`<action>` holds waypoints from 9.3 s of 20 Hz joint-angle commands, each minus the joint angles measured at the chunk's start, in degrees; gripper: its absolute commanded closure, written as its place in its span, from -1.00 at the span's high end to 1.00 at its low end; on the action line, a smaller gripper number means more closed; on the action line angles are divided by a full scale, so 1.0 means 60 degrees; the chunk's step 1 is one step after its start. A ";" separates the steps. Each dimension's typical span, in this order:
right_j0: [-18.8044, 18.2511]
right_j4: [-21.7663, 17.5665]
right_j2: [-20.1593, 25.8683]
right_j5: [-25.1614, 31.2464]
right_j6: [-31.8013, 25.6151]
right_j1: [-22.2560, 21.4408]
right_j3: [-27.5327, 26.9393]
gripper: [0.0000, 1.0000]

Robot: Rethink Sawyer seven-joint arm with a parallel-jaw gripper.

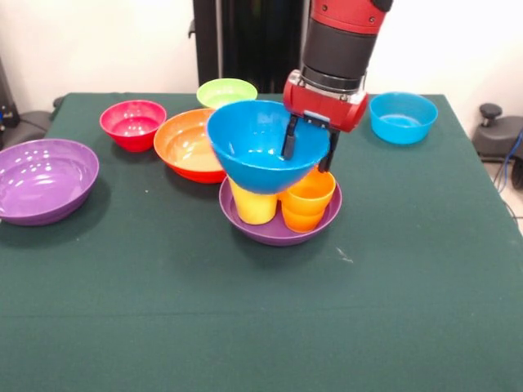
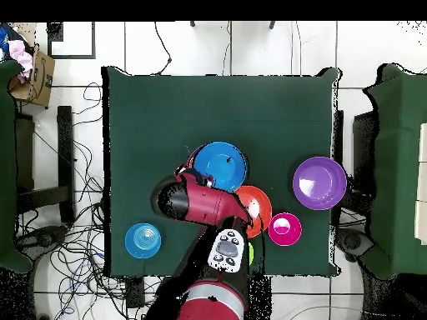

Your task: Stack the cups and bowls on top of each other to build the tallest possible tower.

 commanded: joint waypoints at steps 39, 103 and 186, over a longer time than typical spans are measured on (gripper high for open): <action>-0.0346 -0.0550 0.1319 0.1981 0.0282 -0.0867 0.1248 1.00; -0.1529 -0.3094 0.3083 0.0770 0.0225 -0.2251 0.2192 1.00; -0.3338 -0.3032 0.4142 0.8339 -0.1438 -0.2223 -0.3392 1.00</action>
